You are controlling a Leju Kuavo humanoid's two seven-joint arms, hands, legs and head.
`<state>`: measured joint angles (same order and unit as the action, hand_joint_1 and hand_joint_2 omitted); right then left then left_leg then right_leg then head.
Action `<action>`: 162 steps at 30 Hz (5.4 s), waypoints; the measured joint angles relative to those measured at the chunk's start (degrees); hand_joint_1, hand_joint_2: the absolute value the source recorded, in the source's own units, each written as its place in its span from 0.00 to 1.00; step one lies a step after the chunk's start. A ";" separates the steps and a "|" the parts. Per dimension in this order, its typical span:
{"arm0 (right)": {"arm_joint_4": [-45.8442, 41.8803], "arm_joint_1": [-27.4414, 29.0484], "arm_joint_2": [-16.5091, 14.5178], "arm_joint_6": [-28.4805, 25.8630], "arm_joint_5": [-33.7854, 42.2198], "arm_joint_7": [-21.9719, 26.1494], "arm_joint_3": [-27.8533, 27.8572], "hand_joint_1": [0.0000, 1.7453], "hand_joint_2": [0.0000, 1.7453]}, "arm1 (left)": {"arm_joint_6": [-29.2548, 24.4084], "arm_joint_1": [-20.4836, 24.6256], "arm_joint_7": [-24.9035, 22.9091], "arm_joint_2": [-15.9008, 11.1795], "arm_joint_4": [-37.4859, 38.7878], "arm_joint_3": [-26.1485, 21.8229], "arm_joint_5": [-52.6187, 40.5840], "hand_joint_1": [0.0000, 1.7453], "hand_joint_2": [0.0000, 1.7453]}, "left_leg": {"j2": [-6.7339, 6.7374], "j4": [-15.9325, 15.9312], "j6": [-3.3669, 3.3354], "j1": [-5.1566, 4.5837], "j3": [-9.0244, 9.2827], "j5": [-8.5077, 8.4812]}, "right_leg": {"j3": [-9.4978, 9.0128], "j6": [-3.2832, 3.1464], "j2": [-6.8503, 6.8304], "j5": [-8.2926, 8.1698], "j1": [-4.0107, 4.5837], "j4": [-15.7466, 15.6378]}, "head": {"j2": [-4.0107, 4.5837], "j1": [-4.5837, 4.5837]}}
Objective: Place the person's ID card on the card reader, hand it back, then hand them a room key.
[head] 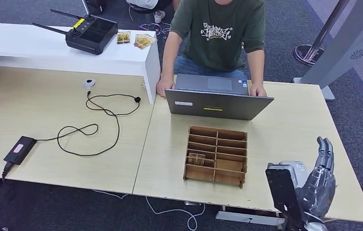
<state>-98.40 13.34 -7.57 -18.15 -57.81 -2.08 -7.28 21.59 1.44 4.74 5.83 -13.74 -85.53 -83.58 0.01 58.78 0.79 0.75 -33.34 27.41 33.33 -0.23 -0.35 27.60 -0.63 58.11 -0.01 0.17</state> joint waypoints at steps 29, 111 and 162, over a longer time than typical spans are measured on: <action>-6.12 7.12 -4.98 4.64 -18.75 3.08 7.04 0.00 1.00 | 0.29 0.05 0.34 1.73 -2.13 -1.87 1.53 0.00 0.00 | 0.01 0.00 0.06 0.00 0.01 0.04 | -0.01 -0.02 0.00 0.02 0.00 0.00 | 0.01 -0.01; 18.09 -9.89 6.44 5.86 -29.05 -7.58 -28.16 0.00 1.00 | -0.65 1.76 -1.12 0.86 -1.75 -2.73 0.52 0.00 0.00 | 0.02 -0.01 0.10 0.08 0.04 0.06 | -0.04 -0.09 0.01 0.06 0.09 0.03 | -0.01 -0.02; 49.40 -22.08 -2.58 3.70 -30.23 -4.66 -25.03 0.00 1.00 | -0.35 2.09 -2.17 -0.12 -0.90 -2.70 -0.30 0.00 0.00 | 0.00 -0.01 0.13 0.11 0.03 0.04 | -0.04 -0.10 0.00 0.06 0.11 0.05 | 0.00 -0.03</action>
<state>-49.00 -8.74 -10.15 -14.44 -88.03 -6.73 -32.30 21.24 3.53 2.57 5.71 -14.63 -88.24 -83.88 0.01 58.77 0.92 0.85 -33.31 27.45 33.29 -0.32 -0.34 27.66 -0.52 58.16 -0.01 0.15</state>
